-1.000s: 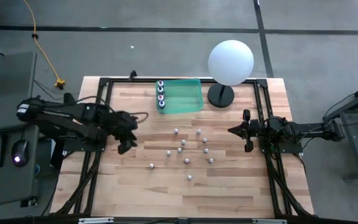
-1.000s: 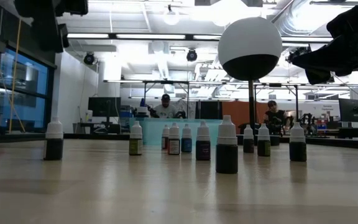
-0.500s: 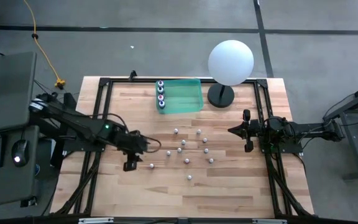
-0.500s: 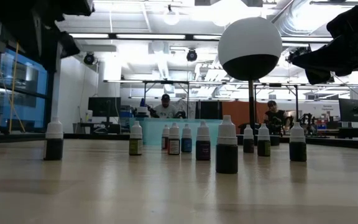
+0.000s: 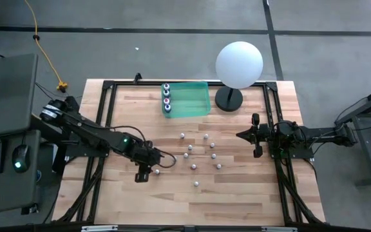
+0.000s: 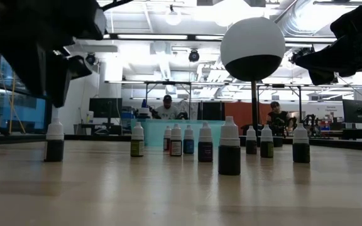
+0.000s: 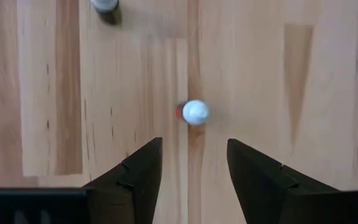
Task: Pick & Place food coloring
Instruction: Put the small red food coloring bottle into the green bin
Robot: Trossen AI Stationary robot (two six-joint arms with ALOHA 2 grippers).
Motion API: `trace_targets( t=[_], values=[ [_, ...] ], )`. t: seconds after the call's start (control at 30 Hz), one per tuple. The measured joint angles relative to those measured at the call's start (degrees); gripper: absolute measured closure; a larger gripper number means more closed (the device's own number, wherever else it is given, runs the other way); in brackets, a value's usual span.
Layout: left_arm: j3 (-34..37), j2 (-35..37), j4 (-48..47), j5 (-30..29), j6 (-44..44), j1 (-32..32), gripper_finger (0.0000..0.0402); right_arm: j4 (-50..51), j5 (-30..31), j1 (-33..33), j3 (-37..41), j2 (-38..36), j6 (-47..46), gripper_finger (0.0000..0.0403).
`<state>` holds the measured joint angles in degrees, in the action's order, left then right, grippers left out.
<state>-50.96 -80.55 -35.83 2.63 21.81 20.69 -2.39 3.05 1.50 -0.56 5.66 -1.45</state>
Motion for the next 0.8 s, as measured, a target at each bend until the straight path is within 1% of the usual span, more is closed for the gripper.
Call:
trace_targets(
  t=[0.13, 0.2, 0.3, 0.33, 0.4, 0.5, 0.8],
  values=[
    [-0.02, -0.59, 2.10, -0.46, 0.38, -0.02, 0.0196, 0.00, -0.02, 0.00, 0.00, 0.17, 0.00, 0.0402],
    [-0.11, -1.31, 4.60, -0.48, 0.47, -0.02, 0.0184, -0.04, 0.00, 0.00, 0.00, 0.29, 0.00, 0.0402],
    [-0.01, -2.09, 5.33, -0.23, 0.25, -0.02, 0.0174, -0.02, -0.01, 0.02, 0.00, 0.41, 0.00, 0.0402],
    [-0.13, -2.69, 6.34, -0.20, 0.28, -0.02, 0.0173, -0.01, 0.00, 0.02, 0.00, 0.39, 0.00, 0.0402],
    [0.02, -3.55, 5.49, -0.20, 0.26, 0.04, 0.0172, 0.00, -0.02, 0.02, -0.01, 0.39, 0.00, 0.0402],
    [-0.09, -5.16, 7.72, -0.52, -0.73, 0.07, 0.0172, -0.20, -0.01, 0.01, -0.01, 0.46, 0.00, 0.0402],
    [-0.10, -7.64, 7.22, 0.20, -1.47, 0.07, 0.0172, -0.05, -0.01, 0.01, -0.01, 1.46, 0.02, 0.0402]
  ],
)
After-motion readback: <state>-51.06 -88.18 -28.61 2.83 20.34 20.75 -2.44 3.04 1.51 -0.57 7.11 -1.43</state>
